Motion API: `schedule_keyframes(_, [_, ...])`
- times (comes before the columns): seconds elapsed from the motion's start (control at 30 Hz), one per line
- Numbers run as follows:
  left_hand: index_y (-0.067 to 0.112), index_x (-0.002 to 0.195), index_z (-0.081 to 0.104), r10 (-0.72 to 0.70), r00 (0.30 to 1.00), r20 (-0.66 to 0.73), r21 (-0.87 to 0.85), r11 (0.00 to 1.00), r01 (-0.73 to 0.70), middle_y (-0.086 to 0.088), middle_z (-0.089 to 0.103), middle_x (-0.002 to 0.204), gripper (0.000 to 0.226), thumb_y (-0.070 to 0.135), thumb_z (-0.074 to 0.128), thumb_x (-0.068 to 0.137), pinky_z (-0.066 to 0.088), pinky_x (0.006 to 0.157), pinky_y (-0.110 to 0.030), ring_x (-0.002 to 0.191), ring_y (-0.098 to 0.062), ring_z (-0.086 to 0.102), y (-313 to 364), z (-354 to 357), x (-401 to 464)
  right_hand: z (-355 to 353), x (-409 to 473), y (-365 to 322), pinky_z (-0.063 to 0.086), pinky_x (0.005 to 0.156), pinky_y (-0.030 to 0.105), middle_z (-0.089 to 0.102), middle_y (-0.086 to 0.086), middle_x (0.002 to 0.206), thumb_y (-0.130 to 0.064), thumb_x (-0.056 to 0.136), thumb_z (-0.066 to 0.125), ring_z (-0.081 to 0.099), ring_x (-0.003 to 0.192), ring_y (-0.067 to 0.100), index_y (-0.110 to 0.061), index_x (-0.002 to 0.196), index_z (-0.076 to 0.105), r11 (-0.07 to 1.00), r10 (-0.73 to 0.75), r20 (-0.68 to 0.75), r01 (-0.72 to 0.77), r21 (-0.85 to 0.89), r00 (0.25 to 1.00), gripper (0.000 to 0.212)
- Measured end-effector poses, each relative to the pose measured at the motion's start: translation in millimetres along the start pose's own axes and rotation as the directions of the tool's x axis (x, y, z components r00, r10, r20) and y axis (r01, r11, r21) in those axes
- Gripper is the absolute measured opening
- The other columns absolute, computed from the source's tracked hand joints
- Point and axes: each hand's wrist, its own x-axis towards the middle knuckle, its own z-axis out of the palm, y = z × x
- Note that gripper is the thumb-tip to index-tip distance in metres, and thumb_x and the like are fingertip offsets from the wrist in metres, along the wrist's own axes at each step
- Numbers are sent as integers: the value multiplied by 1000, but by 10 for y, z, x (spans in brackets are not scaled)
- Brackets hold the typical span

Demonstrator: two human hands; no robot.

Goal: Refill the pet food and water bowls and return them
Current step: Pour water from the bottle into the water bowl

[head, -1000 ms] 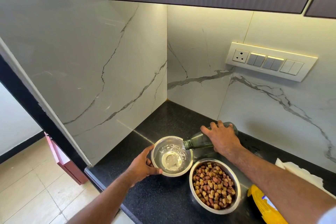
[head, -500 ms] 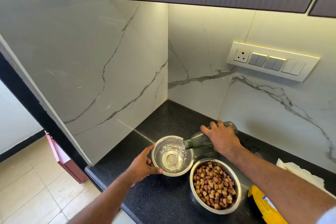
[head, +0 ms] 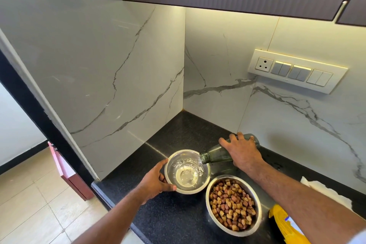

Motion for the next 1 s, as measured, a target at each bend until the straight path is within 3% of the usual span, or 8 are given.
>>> schedule_keyframes(0.57, [34, 156, 27, 6, 1000, -10, 18, 1000, -5, -10, 67, 109, 110, 22, 93, 69, 54, 100, -41, 104, -24, 66, 23, 1, -32, -26, -27, 19, 41, 111, 67, 39, 17, 156, -42, 85, 79, 34, 146, 40, -31, 157, 23, 1000, 2, -1, -2, -14, 1000, 92])
schedule_keyframes(0.8, [34, 155, 28, -2, 1000, -3, 2, 1000, 2, -3, 65, 113, 111, 23, 94, 67, 46, 111, -50, 112, -23, 62, 23, -2, -23, -48, -30, 7, 42, 111, 66, 39, 17, 155, -42, 85, 79, 34, 147, 40, -31, 156, 24, 1000, 1, -3, -1, -19, 1000, 91])
schedule_keyframes(1.0, [34, 156, 27, -6, 1000, -3, 6, 1000, 6, -7, 67, 109, 112, 23, 94, 67, 49, 108, -47, 106, -22, 64, 18, 1, -16, -55, -34, 10, 41, 111, 67, 40, 17, 154, -42, 85, 79, 34, 147, 40, -31, 155, 25, 1000, 1, -13, -1, -26, 1000, 90])
